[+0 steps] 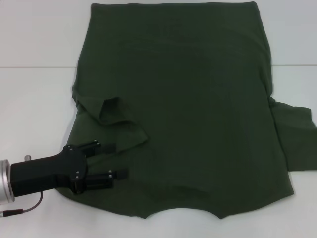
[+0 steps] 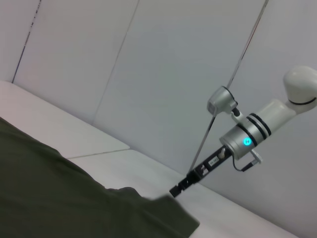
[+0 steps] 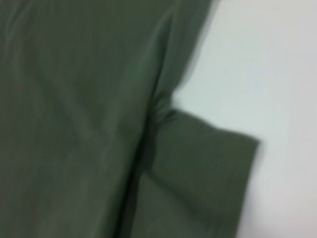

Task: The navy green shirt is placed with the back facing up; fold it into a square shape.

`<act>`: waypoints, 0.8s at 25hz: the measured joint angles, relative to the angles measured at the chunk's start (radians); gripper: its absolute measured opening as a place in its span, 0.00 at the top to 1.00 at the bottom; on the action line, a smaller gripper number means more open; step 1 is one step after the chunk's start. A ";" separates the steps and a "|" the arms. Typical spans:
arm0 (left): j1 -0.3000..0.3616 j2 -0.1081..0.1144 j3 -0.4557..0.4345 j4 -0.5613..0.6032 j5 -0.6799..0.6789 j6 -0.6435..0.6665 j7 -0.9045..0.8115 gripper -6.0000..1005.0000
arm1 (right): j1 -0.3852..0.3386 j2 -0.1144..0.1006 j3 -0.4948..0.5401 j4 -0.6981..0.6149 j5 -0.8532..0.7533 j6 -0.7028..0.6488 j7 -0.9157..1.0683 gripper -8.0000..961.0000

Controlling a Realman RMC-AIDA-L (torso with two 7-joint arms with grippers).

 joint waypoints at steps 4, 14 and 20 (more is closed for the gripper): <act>-0.001 0.003 0.000 0.000 0.000 0.005 -0.001 0.12 | -0.003 -0.013 0.035 -0.034 0.000 -0.008 0.001 0.95; -0.003 0.006 0.000 0.004 0.003 0.007 -0.012 0.12 | 0.019 -0.005 0.047 -0.070 0.003 -0.043 -0.002 0.95; -0.005 0.008 0.000 0.005 0.006 0.007 -0.014 0.12 | 0.001 -0.019 0.054 -0.063 -0.008 -0.088 0.006 0.89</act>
